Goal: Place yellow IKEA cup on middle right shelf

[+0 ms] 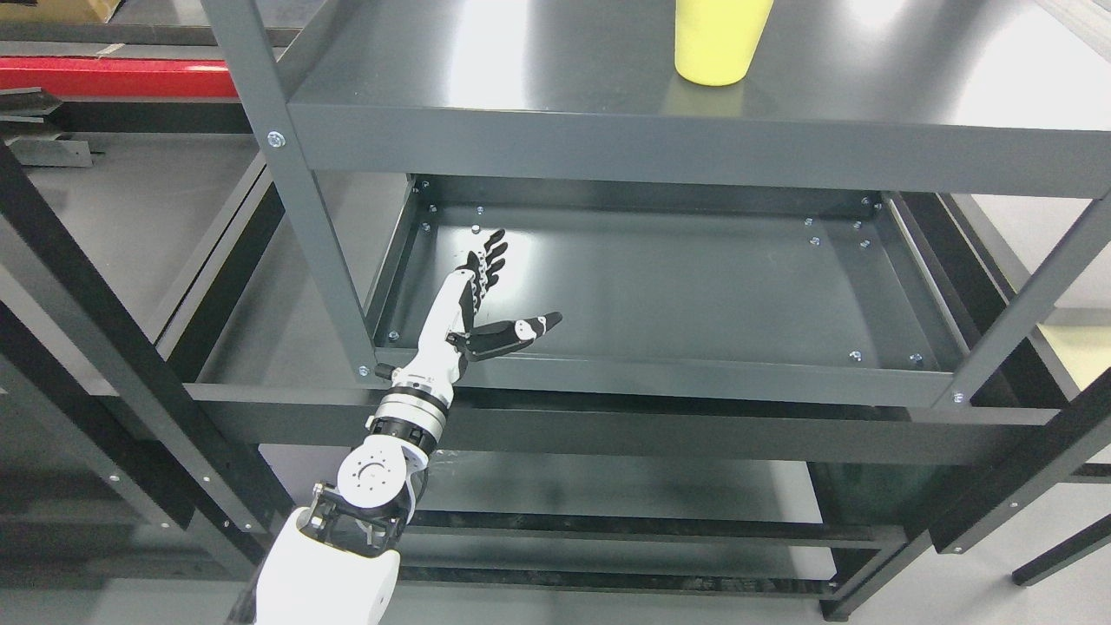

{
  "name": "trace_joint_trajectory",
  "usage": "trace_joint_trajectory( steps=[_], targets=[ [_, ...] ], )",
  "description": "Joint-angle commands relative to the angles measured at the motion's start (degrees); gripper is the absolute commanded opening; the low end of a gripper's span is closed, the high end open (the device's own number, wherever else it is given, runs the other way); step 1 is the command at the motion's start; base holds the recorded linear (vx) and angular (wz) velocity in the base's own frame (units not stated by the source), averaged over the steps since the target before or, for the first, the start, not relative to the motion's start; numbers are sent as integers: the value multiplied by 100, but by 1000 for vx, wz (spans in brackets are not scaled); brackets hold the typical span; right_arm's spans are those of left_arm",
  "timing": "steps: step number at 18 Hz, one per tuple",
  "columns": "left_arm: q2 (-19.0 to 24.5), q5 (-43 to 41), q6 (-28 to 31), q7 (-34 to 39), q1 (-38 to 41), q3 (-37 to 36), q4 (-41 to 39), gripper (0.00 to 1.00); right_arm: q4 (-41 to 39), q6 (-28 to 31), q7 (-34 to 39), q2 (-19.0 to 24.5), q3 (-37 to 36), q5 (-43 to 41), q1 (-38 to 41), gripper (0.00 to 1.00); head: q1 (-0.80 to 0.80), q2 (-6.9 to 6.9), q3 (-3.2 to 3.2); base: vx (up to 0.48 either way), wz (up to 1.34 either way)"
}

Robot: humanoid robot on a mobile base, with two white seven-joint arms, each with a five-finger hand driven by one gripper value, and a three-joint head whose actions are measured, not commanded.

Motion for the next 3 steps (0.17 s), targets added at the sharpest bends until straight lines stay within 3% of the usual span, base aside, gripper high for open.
trace_joint_trajectory(
  steps=[1, 3],
  targets=[
    [78, -6, -163, -4, 8, 146, -184, 99, 0, -3, -4, -100, 97, -141, 79, 99, 0, 0, 0, 0, 0],
    [83, -6, -163, -4, 8, 190, -184, 99, 0, -3, -4, -100, 97, -141, 79, 99, 0, 0, 0, 0, 0]
  ],
)
